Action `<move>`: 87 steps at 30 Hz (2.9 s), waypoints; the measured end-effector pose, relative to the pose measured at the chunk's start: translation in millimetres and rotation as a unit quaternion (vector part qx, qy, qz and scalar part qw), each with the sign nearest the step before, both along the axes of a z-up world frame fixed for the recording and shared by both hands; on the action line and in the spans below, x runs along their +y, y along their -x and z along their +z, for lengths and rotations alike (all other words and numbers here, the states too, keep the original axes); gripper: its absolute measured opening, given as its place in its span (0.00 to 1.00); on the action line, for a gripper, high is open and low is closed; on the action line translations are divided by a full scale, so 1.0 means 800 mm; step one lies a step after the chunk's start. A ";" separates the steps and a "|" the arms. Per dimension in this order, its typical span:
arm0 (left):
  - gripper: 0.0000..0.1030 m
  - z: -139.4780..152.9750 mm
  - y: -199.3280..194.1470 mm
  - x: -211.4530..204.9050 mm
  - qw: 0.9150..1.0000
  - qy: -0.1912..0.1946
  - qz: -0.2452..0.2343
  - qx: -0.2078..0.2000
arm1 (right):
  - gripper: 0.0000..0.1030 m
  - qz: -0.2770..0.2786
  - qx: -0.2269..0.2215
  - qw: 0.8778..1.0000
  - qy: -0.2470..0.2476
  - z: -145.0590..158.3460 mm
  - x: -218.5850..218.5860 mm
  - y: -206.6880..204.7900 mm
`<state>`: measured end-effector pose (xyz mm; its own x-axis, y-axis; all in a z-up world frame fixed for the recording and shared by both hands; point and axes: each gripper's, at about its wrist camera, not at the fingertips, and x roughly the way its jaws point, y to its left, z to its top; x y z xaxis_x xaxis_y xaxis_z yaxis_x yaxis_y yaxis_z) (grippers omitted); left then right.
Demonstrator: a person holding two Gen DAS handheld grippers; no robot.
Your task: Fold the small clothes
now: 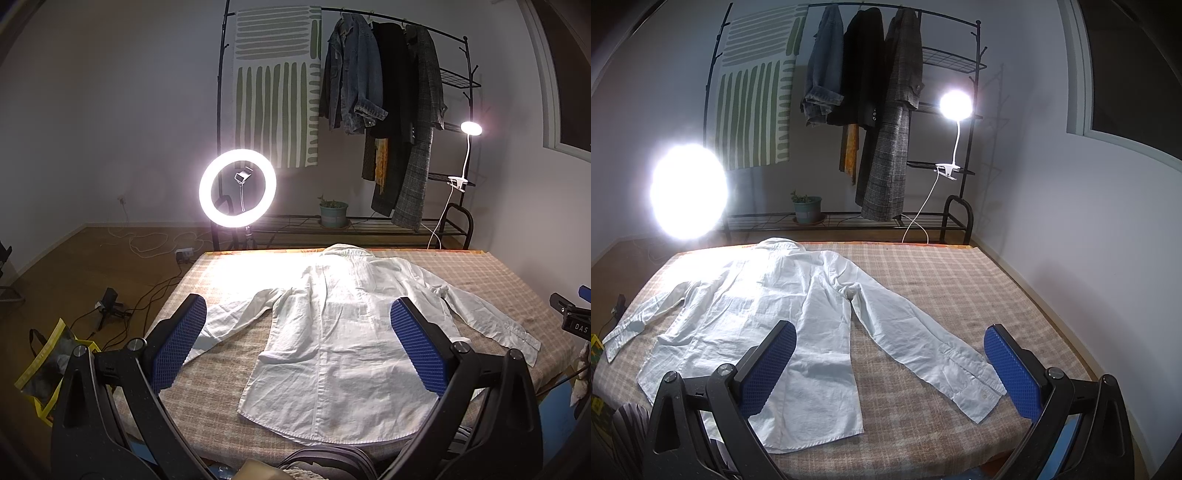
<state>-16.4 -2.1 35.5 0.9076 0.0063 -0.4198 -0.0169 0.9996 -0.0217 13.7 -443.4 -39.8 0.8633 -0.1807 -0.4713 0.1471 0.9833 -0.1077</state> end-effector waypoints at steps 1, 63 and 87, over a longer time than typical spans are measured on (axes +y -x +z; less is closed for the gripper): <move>0.99 -0.001 0.000 0.000 1.000 -0.001 0.000 0.000 | 1.00 -0.001 0.000 1.000 0.000 0.000 0.000 -0.001; 0.82 -0.185 -0.179 0.297 0.983 0.079 0.095 0.136 | 1.00 0.157 -0.024 0.987 -0.001 0.021 0.139 -0.175; 0.81 -0.342 -0.388 0.347 0.944 0.148 0.009 0.295 | 0.84 0.253 0.154 0.941 -0.161 -0.084 0.241 -0.259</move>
